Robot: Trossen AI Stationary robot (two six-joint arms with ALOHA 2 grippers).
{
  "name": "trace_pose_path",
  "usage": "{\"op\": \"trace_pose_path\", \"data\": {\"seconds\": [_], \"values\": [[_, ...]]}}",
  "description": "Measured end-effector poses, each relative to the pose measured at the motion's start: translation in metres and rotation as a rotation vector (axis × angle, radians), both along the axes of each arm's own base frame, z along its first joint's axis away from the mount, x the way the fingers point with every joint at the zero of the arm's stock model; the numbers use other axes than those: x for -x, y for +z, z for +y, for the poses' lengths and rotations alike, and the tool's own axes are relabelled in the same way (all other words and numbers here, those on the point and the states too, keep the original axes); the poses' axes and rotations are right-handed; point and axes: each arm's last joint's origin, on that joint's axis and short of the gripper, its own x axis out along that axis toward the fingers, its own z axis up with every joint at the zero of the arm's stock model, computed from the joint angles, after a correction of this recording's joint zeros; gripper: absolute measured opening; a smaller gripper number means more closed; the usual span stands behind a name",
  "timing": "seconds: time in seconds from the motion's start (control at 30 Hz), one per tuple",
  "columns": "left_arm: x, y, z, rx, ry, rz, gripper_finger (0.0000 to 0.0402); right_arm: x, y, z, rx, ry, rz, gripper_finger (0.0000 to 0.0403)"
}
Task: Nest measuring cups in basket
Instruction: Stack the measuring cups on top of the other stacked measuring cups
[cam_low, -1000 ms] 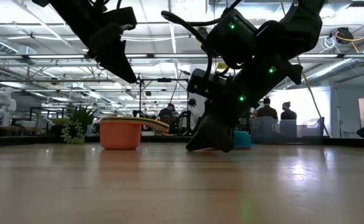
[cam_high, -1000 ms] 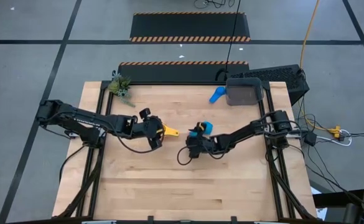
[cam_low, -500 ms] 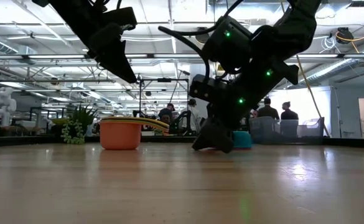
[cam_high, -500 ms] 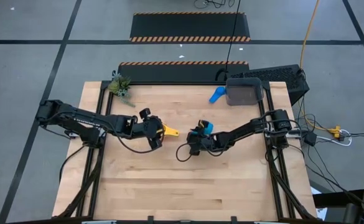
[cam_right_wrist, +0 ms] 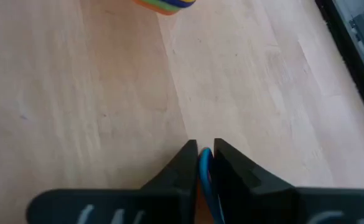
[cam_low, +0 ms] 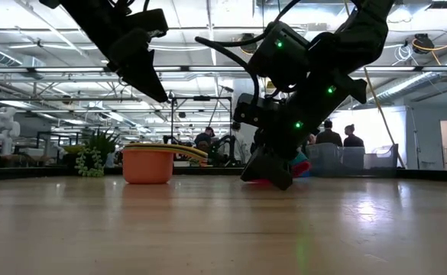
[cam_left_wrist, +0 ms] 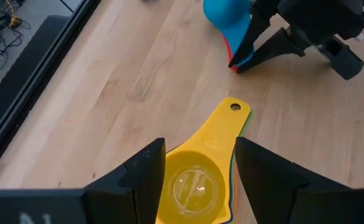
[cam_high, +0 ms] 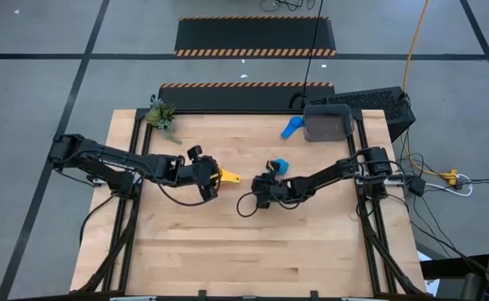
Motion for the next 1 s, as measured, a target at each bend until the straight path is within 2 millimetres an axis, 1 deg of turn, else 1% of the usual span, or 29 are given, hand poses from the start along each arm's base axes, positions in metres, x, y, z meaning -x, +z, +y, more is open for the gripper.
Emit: {"op": "trace_pose_path", "data": {"seconds": [0.13, 0.33, 0.77, 1.0], "values": [[0.0, 0.0, -0.002, 0.0, -0.006, 0.0, 0.0198, 0.001, 0.003, 0.0, 0.009, -0.001, 0.001, 0.0014], [0.0, 0.0, -0.001, -0.006, -0.008, 0.002, 0.0198, 0.005, 0.016, 0.001, -0.004, 0.003, 0.003, 0.0008], [-0.001, 0.001, -0.003, -0.016, -0.02, -0.003, 0.0198, 0.012, 0.064, 0.006, -0.008, -0.043, -0.164, 0.0002], [-0.002, 0.002, -0.004, -0.018, -0.026, -0.015, 0.0198, 0.02, 0.101, 0.007, -0.012, -0.063, -0.297, 0.0001]]}}
